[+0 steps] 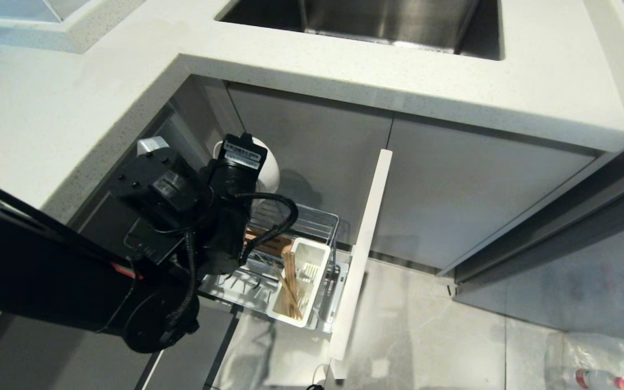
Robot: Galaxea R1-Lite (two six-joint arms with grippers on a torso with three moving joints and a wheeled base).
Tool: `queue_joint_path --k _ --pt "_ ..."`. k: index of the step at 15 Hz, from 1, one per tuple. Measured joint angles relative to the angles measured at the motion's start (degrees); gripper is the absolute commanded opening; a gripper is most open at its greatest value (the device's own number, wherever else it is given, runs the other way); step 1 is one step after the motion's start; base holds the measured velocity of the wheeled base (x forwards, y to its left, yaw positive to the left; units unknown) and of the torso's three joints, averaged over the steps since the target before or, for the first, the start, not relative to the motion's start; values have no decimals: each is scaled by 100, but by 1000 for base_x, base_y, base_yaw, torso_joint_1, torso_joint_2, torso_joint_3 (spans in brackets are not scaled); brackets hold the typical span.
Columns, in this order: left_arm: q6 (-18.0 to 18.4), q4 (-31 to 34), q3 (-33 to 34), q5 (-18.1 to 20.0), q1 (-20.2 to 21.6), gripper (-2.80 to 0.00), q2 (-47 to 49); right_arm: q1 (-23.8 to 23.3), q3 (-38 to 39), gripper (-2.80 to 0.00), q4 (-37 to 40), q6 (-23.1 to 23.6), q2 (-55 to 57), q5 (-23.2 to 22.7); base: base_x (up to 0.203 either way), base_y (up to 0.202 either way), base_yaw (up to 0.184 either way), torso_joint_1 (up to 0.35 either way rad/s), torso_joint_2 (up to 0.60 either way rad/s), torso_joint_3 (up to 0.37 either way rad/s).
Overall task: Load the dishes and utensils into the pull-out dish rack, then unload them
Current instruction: Pick up the bowl and place it in the cupboard
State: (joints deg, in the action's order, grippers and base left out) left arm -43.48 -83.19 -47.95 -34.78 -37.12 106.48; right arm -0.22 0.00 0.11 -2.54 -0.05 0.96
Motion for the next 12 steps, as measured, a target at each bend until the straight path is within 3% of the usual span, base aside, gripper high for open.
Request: queue_joint_path --k 3,12 --pt "-50 -317 162 38 176 -280 470 -2 0 -280 2 0 0 0 0 0 0 0 0 0" --pt "-677 -400 174 948 683 -280 1081 -2 0 -280 0 0 0 0 0 0 0 0 0 0"
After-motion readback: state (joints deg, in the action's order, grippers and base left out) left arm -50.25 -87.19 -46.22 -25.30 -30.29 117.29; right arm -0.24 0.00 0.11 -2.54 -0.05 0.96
